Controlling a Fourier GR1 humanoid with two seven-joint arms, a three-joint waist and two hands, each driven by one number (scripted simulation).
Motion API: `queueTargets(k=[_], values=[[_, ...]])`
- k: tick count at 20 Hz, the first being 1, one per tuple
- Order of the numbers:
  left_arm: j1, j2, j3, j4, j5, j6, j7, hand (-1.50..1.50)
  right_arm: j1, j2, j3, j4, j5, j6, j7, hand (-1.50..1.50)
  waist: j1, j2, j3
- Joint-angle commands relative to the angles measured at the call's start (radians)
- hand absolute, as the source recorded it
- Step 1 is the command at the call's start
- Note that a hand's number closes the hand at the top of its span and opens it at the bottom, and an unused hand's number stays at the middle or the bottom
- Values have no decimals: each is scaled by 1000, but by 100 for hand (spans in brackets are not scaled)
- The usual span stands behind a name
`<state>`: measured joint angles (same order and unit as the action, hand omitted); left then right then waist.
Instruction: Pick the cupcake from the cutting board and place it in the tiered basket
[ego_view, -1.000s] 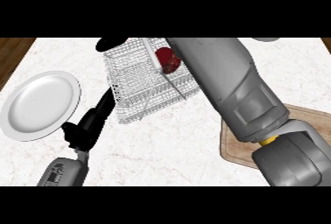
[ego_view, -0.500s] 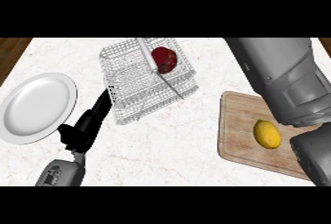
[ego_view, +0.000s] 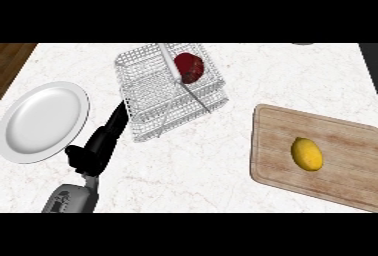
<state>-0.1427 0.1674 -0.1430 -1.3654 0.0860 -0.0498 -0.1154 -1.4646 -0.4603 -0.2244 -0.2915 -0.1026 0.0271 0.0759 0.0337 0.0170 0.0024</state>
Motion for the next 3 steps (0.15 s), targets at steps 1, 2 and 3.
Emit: queueTargets(k=[1,2,3], values=[[18,-32,-30,30,-30,20,-4,0,54,-149,-23,29,-9,159,-41,-150,3,5,-1],[-4,15,7,-7,6,-19,24,0,72,-164,-29,44,-10,179,-68,-150,15,7,-1],[26,3,-17,8,-14,-18,-6,0,86,-227,-33,42,-14,248,-64,-150,8,7,-1]])
